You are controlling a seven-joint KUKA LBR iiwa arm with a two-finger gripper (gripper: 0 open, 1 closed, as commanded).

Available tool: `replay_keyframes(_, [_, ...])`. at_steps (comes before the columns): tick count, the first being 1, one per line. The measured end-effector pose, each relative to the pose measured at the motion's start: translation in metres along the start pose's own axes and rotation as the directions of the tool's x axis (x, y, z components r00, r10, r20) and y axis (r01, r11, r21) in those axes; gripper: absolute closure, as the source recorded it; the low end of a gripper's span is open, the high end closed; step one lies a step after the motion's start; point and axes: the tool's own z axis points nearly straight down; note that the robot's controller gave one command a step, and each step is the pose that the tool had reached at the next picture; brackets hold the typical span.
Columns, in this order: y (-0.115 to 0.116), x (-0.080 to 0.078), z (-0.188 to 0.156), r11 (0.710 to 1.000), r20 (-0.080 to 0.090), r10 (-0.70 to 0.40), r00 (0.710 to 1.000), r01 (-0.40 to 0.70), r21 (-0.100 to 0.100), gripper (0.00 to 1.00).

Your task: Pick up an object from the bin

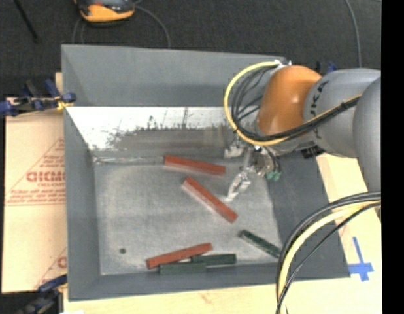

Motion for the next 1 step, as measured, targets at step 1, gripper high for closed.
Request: replay_keyframes(1, [0.0003,0.0043,-0.0006,1.000,-0.029,-0.002,1.000,0.002,-0.002,1.00])
